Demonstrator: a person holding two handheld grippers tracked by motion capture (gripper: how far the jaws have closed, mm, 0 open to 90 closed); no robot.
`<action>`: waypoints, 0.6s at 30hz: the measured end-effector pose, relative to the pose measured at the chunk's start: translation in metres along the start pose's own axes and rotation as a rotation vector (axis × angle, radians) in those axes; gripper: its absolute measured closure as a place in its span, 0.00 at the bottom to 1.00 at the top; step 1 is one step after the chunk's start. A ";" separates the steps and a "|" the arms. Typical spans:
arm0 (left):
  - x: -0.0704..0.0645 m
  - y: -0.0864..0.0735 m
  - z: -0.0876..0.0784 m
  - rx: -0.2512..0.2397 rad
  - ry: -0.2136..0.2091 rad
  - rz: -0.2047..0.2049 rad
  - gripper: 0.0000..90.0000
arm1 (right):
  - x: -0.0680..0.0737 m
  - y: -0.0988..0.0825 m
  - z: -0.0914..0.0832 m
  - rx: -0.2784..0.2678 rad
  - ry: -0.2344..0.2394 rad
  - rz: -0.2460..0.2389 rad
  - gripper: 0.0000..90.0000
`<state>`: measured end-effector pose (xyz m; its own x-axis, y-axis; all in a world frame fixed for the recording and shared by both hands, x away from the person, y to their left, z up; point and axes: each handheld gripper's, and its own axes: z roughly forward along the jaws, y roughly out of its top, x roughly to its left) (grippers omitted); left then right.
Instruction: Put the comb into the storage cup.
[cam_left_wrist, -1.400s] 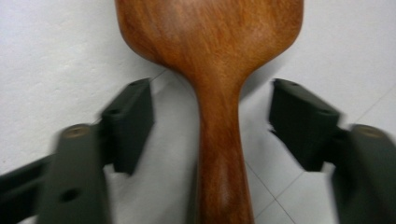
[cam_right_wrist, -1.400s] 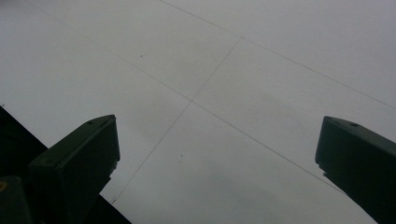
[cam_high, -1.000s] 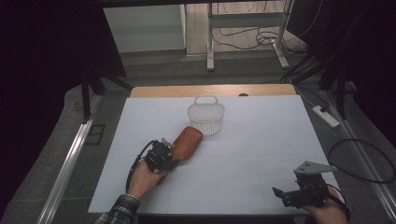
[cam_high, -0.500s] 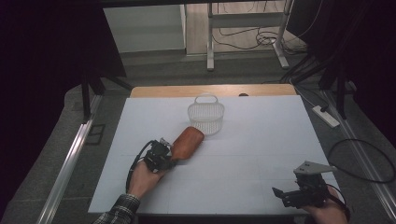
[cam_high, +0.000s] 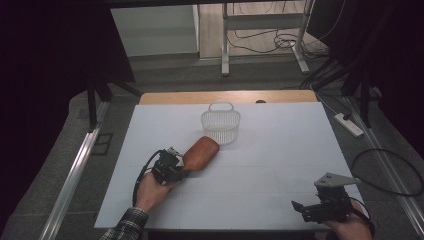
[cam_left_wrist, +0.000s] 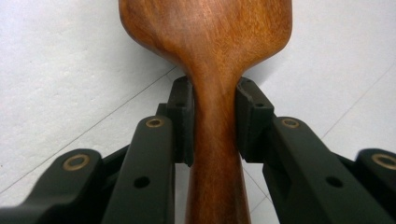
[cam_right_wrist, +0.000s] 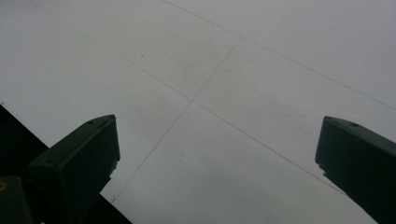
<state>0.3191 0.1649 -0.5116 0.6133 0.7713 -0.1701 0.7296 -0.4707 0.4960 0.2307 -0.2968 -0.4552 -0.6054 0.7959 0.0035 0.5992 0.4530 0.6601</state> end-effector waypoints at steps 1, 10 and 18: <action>0.000 0.000 -0.001 -0.002 -0.003 0.002 0.79 | 0.000 0.000 0.000 0.000 -0.001 -0.001 0.00; -0.006 -0.001 -0.007 -0.015 -0.027 0.044 0.79 | 0.000 0.000 -0.001 -0.005 -0.001 0.000 0.00; -0.009 -0.001 -0.015 -0.060 -0.042 0.074 0.79 | 0.000 0.000 -0.002 -0.021 -0.002 -0.002 0.00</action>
<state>0.3087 0.1647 -0.4979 0.6780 0.7160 -0.1661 0.6632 -0.4984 0.5584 0.2294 -0.2978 -0.4539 -0.6058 0.7956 0.0005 0.5866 0.4462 0.6759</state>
